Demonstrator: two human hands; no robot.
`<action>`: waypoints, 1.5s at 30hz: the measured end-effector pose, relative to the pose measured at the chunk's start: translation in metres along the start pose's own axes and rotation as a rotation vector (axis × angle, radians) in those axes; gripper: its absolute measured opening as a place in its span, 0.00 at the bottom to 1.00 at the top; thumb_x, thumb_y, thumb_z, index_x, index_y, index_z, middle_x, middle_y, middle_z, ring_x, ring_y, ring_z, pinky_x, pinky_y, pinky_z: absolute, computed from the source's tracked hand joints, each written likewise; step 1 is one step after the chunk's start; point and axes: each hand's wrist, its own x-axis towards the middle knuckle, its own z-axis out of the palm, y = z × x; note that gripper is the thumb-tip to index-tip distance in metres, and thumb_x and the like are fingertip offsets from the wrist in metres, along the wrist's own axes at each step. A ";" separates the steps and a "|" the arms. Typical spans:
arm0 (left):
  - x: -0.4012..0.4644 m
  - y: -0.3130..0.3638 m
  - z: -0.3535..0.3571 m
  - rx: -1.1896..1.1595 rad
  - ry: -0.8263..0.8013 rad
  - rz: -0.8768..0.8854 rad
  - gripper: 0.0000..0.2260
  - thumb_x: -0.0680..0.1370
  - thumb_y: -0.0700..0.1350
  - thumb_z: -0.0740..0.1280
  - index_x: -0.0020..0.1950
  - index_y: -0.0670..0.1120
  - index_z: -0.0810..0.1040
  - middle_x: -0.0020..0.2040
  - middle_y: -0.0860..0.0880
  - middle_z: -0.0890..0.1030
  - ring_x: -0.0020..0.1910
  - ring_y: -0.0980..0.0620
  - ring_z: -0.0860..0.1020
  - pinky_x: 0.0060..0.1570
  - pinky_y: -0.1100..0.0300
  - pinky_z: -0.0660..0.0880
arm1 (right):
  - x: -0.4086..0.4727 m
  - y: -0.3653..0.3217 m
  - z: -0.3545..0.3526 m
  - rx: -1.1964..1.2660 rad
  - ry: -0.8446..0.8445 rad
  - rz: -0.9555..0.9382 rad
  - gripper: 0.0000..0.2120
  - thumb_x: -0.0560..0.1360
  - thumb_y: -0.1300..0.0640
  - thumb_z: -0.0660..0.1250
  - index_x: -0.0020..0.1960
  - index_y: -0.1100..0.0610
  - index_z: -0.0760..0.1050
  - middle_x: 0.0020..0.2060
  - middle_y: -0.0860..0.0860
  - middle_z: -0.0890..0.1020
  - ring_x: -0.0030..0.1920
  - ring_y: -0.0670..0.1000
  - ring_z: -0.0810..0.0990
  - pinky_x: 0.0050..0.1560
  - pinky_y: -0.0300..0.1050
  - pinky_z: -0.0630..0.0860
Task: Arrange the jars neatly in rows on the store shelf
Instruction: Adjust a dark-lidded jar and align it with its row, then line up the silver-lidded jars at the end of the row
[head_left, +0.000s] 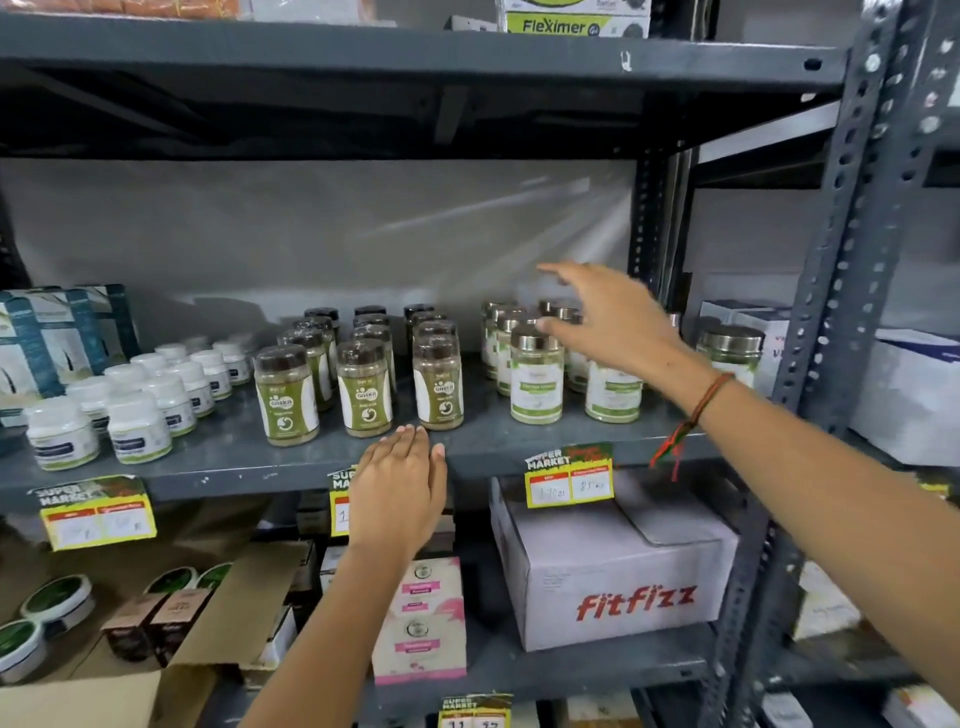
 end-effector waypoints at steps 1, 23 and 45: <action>0.000 0.000 0.000 0.000 -0.002 0.000 0.22 0.79 0.52 0.53 0.63 0.41 0.75 0.62 0.42 0.79 0.63 0.45 0.75 0.65 0.51 0.68 | -0.005 0.014 -0.009 -0.055 0.010 0.026 0.31 0.73 0.40 0.67 0.74 0.48 0.66 0.64 0.55 0.79 0.63 0.57 0.78 0.61 0.57 0.76; -0.002 0.001 0.000 0.013 -0.008 0.007 0.23 0.78 0.53 0.52 0.58 0.40 0.79 0.57 0.41 0.82 0.58 0.44 0.78 0.60 0.48 0.73 | -0.038 0.134 -0.033 -0.327 -0.341 0.430 0.27 0.72 0.38 0.67 0.65 0.52 0.74 0.54 0.57 0.82 0.55 0.62 0.80 0.53 0.55 0.78; -0.003 0.005 -0.005 0.011 -0.019 -0.002 0.23 0.77 0.52 0.52 0.58 0.39 0.79 0.57 0.41 0.82 0.57 0.43 0.79 0.59 0.47 0.74 | -0.035 0.138 -0.011 -0.101 -0.177 0.233 0.35 0.77 0.38 0.63 0.78 0.54 0.61 0.75 0.59 0.66 0.73 0.61 0.66 0.70 0.60 0.67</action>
